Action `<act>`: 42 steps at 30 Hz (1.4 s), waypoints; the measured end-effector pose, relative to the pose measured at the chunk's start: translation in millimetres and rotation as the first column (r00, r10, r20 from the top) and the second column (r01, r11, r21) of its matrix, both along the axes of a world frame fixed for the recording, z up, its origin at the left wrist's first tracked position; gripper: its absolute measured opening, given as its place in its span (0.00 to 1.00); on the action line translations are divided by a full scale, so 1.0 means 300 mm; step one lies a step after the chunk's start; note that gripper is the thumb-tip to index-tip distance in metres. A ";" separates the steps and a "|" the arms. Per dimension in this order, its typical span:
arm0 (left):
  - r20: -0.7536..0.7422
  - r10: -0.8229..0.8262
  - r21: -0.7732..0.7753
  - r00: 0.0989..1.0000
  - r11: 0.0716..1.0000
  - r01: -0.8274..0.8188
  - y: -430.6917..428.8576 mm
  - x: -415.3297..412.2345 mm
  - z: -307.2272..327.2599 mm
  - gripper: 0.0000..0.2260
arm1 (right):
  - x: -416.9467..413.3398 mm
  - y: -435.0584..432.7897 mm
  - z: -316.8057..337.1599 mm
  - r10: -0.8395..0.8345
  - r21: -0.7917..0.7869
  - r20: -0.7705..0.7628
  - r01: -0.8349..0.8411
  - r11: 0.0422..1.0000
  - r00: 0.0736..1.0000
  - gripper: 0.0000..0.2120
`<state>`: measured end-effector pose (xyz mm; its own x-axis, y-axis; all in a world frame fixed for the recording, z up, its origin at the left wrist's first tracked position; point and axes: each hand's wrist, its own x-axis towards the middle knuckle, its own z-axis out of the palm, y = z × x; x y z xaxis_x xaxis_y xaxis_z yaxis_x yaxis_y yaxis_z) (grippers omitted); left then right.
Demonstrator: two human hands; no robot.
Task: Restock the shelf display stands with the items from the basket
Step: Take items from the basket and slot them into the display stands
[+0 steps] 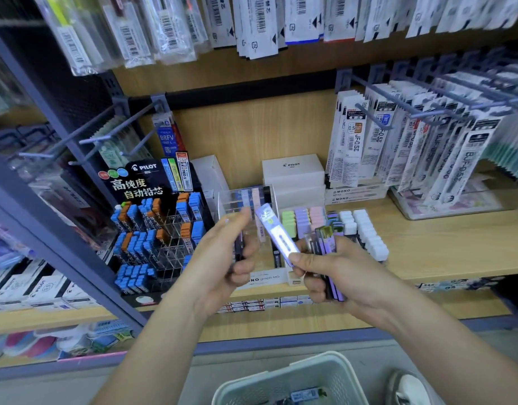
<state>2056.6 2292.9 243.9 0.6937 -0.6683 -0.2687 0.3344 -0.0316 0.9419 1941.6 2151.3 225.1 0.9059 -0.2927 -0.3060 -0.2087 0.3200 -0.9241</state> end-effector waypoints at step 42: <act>0.775 -0.576 0.630 0.262 0.741 -0.234 -0.571 0.079 -0.207 0.06 | -0.185 -0.442 0.097 -0.524 0.425 0.020 0.467 0.775 0.851 0.10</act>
